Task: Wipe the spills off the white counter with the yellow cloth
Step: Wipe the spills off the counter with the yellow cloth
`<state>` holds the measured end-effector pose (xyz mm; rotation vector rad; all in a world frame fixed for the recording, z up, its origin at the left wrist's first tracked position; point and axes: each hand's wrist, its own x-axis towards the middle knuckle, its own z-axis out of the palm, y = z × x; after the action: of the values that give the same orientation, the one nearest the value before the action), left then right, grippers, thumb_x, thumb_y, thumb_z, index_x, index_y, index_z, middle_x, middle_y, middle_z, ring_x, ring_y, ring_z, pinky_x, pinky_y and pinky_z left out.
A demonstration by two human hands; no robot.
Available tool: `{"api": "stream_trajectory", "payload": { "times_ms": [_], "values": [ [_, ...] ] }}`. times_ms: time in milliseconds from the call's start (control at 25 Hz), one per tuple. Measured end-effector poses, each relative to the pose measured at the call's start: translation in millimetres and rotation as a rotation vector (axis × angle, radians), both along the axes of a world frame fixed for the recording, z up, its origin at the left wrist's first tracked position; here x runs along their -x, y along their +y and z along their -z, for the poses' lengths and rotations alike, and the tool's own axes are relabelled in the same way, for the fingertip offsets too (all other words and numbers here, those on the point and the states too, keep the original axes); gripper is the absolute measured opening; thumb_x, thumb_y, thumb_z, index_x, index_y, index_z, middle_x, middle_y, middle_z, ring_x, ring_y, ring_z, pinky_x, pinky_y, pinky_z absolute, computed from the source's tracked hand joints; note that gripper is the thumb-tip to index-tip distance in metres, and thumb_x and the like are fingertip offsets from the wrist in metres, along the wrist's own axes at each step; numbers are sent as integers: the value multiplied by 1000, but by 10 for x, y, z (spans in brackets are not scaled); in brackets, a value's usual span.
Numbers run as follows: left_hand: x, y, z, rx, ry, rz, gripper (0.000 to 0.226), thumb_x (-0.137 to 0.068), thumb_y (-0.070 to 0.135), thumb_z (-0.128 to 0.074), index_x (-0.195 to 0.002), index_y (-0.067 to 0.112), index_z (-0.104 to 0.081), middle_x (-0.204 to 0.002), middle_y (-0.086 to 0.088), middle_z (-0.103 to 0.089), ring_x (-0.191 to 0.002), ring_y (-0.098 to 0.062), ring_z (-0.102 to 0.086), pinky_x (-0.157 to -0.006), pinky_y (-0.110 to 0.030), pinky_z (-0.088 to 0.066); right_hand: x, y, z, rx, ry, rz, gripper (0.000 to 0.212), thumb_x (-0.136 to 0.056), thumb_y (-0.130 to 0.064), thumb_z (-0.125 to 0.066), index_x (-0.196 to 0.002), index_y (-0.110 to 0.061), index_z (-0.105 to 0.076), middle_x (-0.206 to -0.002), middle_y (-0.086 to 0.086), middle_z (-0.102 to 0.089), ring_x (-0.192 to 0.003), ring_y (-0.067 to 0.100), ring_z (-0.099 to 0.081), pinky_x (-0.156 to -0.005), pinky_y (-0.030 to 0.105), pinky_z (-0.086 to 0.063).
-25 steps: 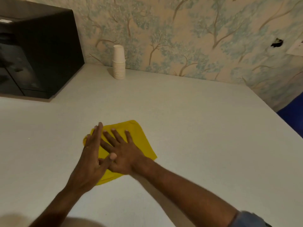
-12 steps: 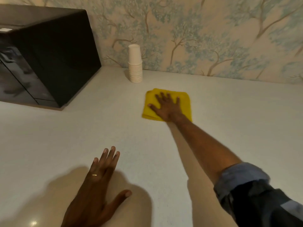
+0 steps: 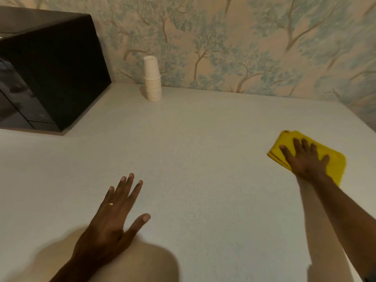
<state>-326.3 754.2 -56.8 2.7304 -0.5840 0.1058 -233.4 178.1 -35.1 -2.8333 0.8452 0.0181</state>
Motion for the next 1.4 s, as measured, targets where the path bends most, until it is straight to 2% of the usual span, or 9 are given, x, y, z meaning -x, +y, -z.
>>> {"api": "stream_trajectory", "payload": {
  "times_ms": [200,360,520,680,880,960,1160,1320,1400],
  "values": [
    [-9,38,108,-42,23,1,74,-97,70,-16,-160,33,-4,-168,19,4,-154,5,12,-127,-27,5,431,408,25,-21,-9,70,91,-87,-83,-18,-161,-29,-15,-171,-2,-5,-158,30,2,-116,73,3],
    [3,53,143,-20,52,-1,75,-96,71,-11,-160,33,0,-168,19,4,-153,8,12,-129,-30,-2,245,1262,70,-45,-16,-30,89,-90,-80,-21,-162,-28,-11,-171,-2,-2,-158,31,5,-116,73,3],
    [-4,31,132,-35,47,7,72,-100,64,-13,-161,26,-6,-168,14,-2,-154,3,5,-128,-28,0,187,2457,73,-23,19,-321,84,-93,-76,-22,-162,-30,-10,-171,-2,0,-158,30,5,-118,71,5],
    [-10,4,93,6,68,0,69,-101,56,-17,-160,21,-15,-169,10,-10,-155,-1,-2,-128,-29,0,785,3228,171,5,6,-635,83,-90,-80,-20,-160,-37,-8,-171,-7,-1,-158,27,4,-119,69,5],
    [49,-8,42,5,91,-8,62,-105,48,-21,-160,20,-16,-169,8,-11,-156,-4,-4,-130,-35,-3,1777,2338,132,87,-63,-1139,75,-94,-77,-31,-158,-47,-7,-169,-20,-4,-158,9,1,-125,48,-1],
    [59,-6,20,-5,118,3,62,-105,48,-19,-160,21,-13,-169,9,-9,-156,-4,-2,-130,-35,-2,1978,1597,19,104,-1,-1032,72,-94,-76,-28,-157,-50,-2,-168,-24,1,-157,5,4,-127,47,-3],
    [36,5,37,-11,117,8,63,-105,50,-17,-161,22,-12,-169,8,-7,-157,-5,0,-130,-36,-1,2408,530,-2,30,26,-164,82,-87,-83,-15,-159,-44,-8,-170,-15,-2,-158,16,-1,-125,55,-4],
    [8,9,70,-9,112,6,62,-105,50,-17,-161,23,-12,-169,9,-6,-156,-5,1,-130,-35,0,2514,929,54,-18,-81,286,83,-93,-75,-21,-161,-27,-17,-171,-1,-9,-158,30,-5,-120,68,-4],
    [3,7,92,-1,102,4,62,-104,50,-16,-160,25,-11,-169,9,-7,-157,-5,0,-130,-36,0,2448,1439,43,-32,-89,357,80,-96,-70,-23,-161,-24,-16,-171,3,-9,-157,33,-4,-119,70,-5]
  ]
}}
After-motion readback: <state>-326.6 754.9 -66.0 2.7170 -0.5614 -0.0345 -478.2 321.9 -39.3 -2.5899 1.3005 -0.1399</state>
